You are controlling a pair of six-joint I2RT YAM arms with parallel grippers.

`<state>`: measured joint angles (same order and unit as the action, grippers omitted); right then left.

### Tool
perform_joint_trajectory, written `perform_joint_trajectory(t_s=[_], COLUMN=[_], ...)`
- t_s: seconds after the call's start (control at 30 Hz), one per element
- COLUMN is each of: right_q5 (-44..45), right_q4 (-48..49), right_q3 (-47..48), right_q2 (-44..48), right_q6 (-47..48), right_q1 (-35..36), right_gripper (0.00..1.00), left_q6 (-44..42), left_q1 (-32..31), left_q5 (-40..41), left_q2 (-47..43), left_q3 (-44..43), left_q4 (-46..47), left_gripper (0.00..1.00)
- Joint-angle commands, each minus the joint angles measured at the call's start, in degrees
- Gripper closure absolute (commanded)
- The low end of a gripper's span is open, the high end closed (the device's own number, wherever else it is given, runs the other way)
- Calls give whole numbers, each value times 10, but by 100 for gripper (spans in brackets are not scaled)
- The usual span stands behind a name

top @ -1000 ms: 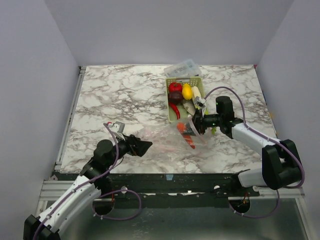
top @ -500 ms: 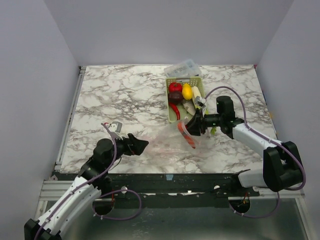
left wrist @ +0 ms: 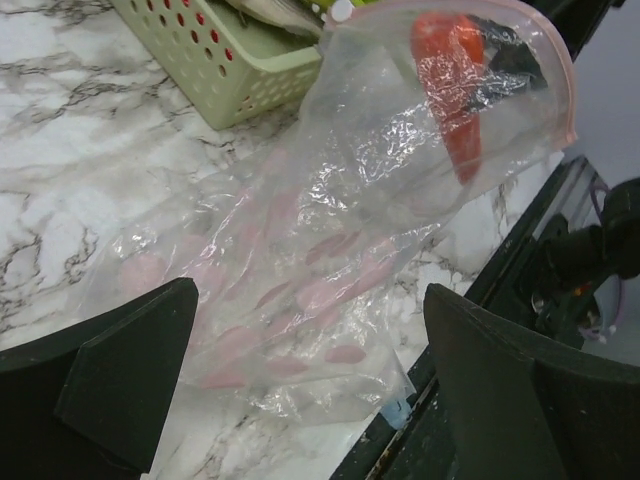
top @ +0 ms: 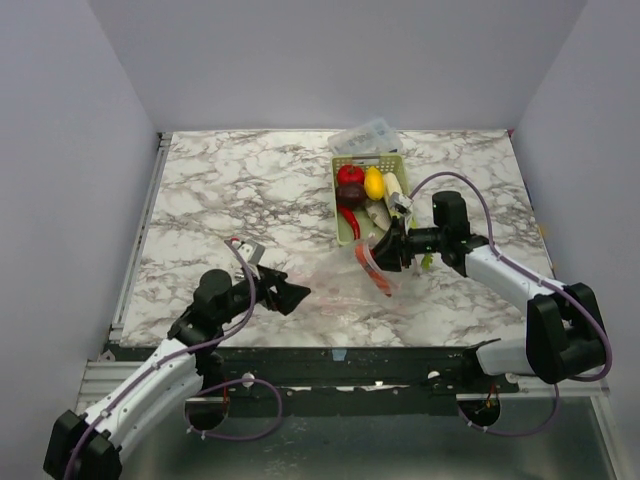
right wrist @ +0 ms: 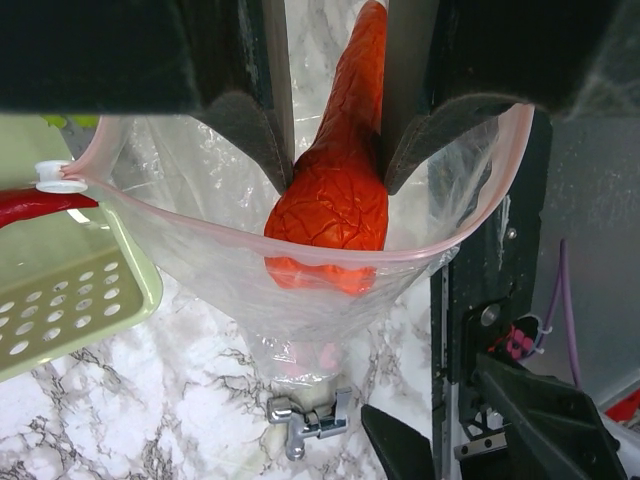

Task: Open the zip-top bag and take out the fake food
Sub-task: Pick up the fake vegetable from the zipper food storage bag.

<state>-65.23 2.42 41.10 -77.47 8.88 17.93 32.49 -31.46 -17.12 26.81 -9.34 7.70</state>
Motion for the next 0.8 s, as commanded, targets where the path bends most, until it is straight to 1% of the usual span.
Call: perform_joint_trajectory(t_s=[0.0, 0.13, 0.3, 0.4, 0.53, 0.63, 0.77], right_q5=[-8, -8, -12, -14, -14, -14, -13], right_q4=[-22, -22, -30, -38, -43, -43, -43], right_q3=[16, 16, 15, 16, 17, 17, 18], right_q2=[3, 6, 8, 9, 8, 8, 8], right_q6=[18, 25, 31, 33, 35, 36, 36], right_q1=[3, 3, 3, 3, 3, 3, 3], right_gripper=[96, 96, 96, 96, 96, 96, 96], left_q6=[-120, -172, -223, -238, -246, -242, -229], left_q1=[-2, -17, -39, -51, -66, -70, -72], left_q5=[-132, -164, -165, -165, -138, -125, -99], left_q2=[135, 241, 322, 367, 403, 419, 436], left_q3=[-68, -127, -169, -190, -202, -204, -207], left_q4=[120, 131, 144, 140, 156, 168, 166], left_gripper=[1, 1, 1, 1, 2, 6, 19])
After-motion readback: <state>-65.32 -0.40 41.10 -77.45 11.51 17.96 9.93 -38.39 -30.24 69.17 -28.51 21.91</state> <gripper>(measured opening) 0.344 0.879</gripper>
